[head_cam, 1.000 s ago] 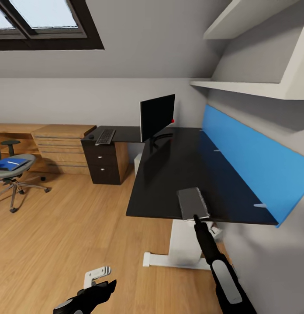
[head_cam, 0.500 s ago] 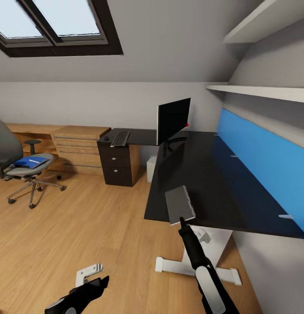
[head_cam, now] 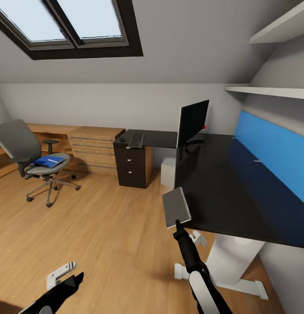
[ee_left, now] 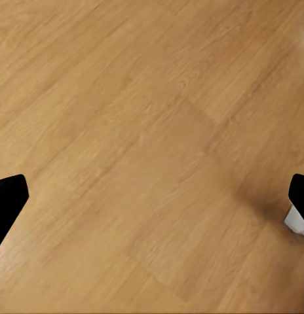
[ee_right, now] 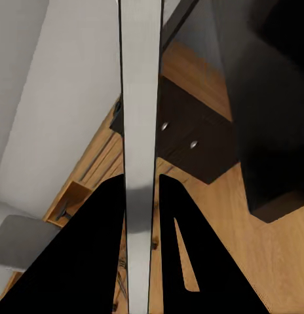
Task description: In the bedroom, organize the workspace by keeping the computer under the desk, ensuring the monitor is on the desk, placing the keyboard on the desk next to the monitor, placing the mouse on the desk next to the keyboard, moving the folder from the swivel chair onto the desk next to the mouse, stacking the notebook on top of the folder with the pen on top of the notebook, and positioning the swivel chair next to the desk.
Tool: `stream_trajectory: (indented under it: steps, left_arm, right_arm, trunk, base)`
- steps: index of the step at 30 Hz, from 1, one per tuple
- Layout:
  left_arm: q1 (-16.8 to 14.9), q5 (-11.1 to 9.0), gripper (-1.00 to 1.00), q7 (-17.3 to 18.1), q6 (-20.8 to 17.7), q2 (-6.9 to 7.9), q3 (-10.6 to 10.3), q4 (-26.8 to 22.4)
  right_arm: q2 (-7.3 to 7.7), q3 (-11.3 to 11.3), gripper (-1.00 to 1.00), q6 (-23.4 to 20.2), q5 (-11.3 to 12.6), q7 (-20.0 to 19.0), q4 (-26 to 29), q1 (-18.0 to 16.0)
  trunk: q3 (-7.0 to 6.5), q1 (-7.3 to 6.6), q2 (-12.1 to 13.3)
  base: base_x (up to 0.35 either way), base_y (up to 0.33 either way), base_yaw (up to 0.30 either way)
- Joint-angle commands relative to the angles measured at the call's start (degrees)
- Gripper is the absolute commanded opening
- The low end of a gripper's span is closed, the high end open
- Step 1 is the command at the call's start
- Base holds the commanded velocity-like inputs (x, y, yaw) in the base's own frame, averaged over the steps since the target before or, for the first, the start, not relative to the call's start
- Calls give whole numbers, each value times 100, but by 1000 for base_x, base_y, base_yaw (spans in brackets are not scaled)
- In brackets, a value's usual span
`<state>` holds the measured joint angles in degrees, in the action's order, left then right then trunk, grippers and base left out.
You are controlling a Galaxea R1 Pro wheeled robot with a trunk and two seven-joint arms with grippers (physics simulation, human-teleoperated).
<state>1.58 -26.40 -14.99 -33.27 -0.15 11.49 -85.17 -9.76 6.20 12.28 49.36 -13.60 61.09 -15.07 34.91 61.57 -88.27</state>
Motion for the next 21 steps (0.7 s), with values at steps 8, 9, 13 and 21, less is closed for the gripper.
stream_trajectory:
  steps: [8, 9, 13, 21]
  left_arm:
    - [0, -74, 100, -39, -19, -2, 99, -2]
    - [0, -75, 100, -39, -20, -2, 102, -1]
    - [0, -71, 100, -32, -21, -9, 88, 2]
    - [0, -57, 100, -30, -31, -25, 59, 15]
  right_arm:
    - [23, 36, -100, 29, 58, -81, 99, 12]
    - [25, 48, -100, 29, 57, -77, 104, 12]
    - [24, 75, -100, 29, 71, -56, 103, 13]
    - [21, 83, -100, 116, 66, -84, 103, 21]
  trunk:
    - [3, 1, -2]
    - [3, 1, -2]
    - [3, 1, -2]
    - [3, 1, -2]
  base:
    - [93, 318, 4]
    - [93, 318, 1]
    - [93, 318, 0]
    - [107, 318, 0]
